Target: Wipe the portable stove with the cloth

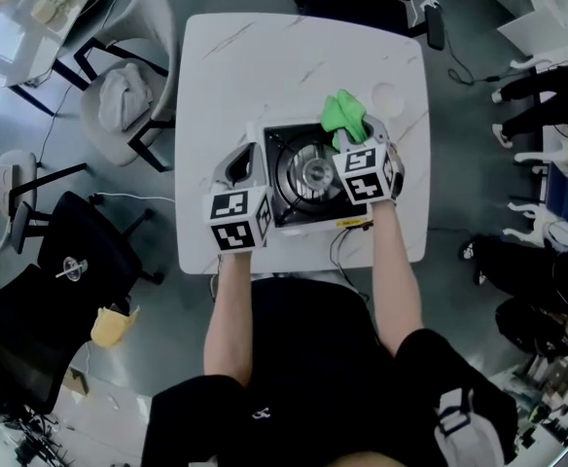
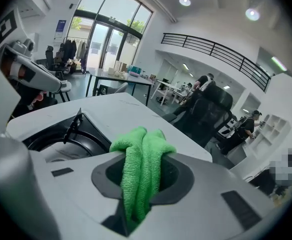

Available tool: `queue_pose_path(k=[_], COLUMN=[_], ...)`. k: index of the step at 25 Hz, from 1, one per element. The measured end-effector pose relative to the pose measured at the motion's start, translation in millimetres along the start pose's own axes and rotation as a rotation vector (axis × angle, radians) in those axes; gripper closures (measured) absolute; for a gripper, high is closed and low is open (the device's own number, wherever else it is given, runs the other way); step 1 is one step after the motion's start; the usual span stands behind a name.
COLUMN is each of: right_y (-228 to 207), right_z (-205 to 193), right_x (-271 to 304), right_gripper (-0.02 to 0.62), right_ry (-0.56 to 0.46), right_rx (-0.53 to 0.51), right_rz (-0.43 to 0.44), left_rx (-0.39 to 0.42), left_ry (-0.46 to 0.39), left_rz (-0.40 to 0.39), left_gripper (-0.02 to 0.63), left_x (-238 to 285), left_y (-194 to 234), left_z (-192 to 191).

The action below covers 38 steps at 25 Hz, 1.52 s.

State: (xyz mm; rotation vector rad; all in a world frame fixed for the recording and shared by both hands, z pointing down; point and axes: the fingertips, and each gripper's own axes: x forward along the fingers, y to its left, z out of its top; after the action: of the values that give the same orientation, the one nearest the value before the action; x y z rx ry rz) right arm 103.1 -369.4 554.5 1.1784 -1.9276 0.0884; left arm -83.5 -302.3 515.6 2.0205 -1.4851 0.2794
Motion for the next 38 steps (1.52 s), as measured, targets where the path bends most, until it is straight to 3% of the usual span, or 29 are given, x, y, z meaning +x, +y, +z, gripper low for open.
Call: queue_pose_path(k=[5, 8, 10, 15, 20, 22, 33, 38], right_y=[-18, -36, -42, -29, 1, 11, 40, 49], right_z=[-19, -33, -44, -61, -61, -62, -77, -87], right_x=[-13, -25, -31, -37, -38, -40, -53, -66], right_gripper=[0.528, 0.529, 0.529, 0.529, 0.529, 0.529, 0.532, 0.532], right_ry=[-0.014, -0.005, 0.011, 0.033, 0.052, 0.053, 0.021, 0.009], right_rx=[0.113, 0.156, 0.179, 0.166, -0.031, -0.063, -0.063, -0.063], right_rz=[-0.039, -0.157, -0.178, -0.108, -0.034, 0.004, 0.181, 0.302], left_rx=[0.006, 0.013, 0.017, 0.026, 0.026, 0.028, 0.011, 0.002], left_ry=[-0.013, -0.017, -0.019, -0.012, -0.021, -0.022, -0.047, -0.073], left_rz=[0.006, -0.002, -0.006, -0.010, -0.008, -0.006, 0.043, 0.061], left_gripper=[0.611, 0.611, 0.611, 0.611, 0.611, 0.611, 0.611, 0.611], left_x=[-3, -5, -7, -12, -17, -20, -48, -60], left_y=[-14, -26, -34, -50, -60, -66, -72, -85], left_z=[-5, -6, -7, -15, -16, -19, -35, -47])
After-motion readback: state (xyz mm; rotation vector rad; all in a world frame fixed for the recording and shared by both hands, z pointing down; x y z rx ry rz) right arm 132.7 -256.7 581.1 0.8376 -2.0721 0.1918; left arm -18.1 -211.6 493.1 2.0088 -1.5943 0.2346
